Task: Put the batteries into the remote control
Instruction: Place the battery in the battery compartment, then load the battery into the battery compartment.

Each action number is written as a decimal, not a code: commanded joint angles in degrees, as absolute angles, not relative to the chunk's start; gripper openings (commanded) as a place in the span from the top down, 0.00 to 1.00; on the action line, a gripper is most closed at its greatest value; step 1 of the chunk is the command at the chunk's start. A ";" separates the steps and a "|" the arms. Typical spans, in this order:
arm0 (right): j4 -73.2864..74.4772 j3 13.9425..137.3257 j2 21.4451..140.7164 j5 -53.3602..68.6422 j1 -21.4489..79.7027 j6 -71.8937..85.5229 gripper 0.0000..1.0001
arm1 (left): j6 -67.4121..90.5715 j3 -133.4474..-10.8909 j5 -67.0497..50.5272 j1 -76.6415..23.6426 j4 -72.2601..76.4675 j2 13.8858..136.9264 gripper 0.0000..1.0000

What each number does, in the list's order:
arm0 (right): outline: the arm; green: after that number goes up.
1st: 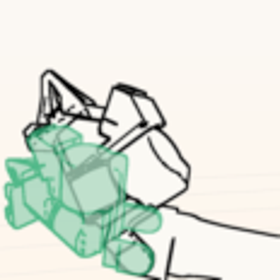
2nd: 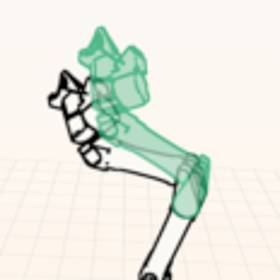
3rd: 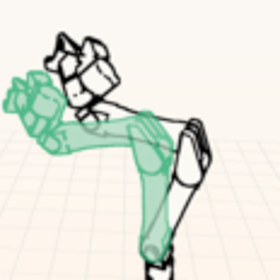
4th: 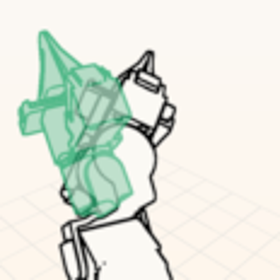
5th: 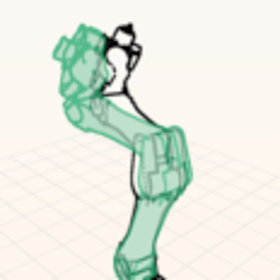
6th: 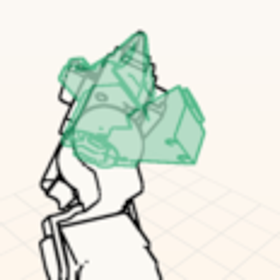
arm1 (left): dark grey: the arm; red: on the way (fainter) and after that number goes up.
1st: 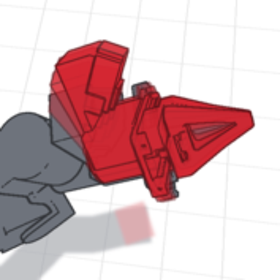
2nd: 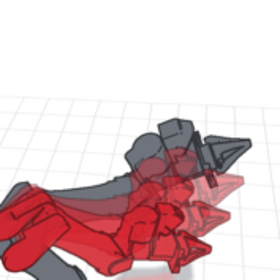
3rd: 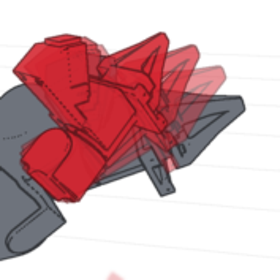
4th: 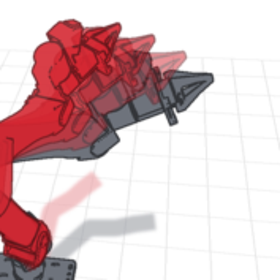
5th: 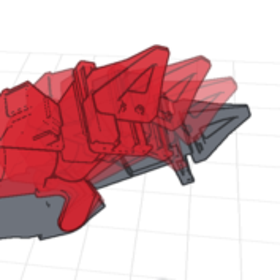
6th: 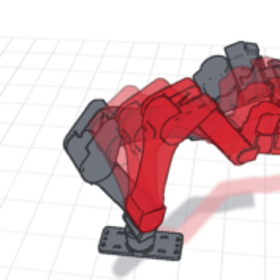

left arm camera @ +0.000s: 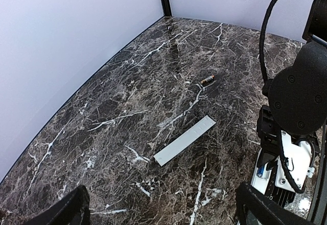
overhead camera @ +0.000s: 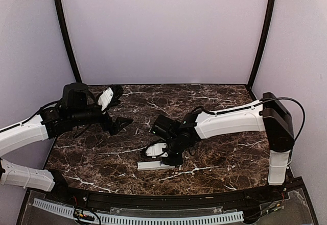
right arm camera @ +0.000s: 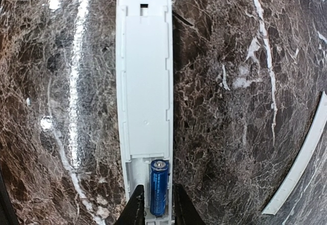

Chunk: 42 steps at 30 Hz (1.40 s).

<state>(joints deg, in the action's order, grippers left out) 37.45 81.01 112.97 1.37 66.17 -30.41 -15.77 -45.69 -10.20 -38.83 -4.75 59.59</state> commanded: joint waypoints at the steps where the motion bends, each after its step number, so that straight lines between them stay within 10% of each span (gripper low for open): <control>1: 38.45 82.85 113.82 -0.47 67.32 -31.15 0.80 | -15.03 -45.26 -11.56 -38.58 -4.28 59.34 0.01; 42: 40.79 84.39 115.28 -2.22 67.05 -33.16 0.96 | -15.10 -45.18 -12.11 -38.45 -4.75 58.14 0.01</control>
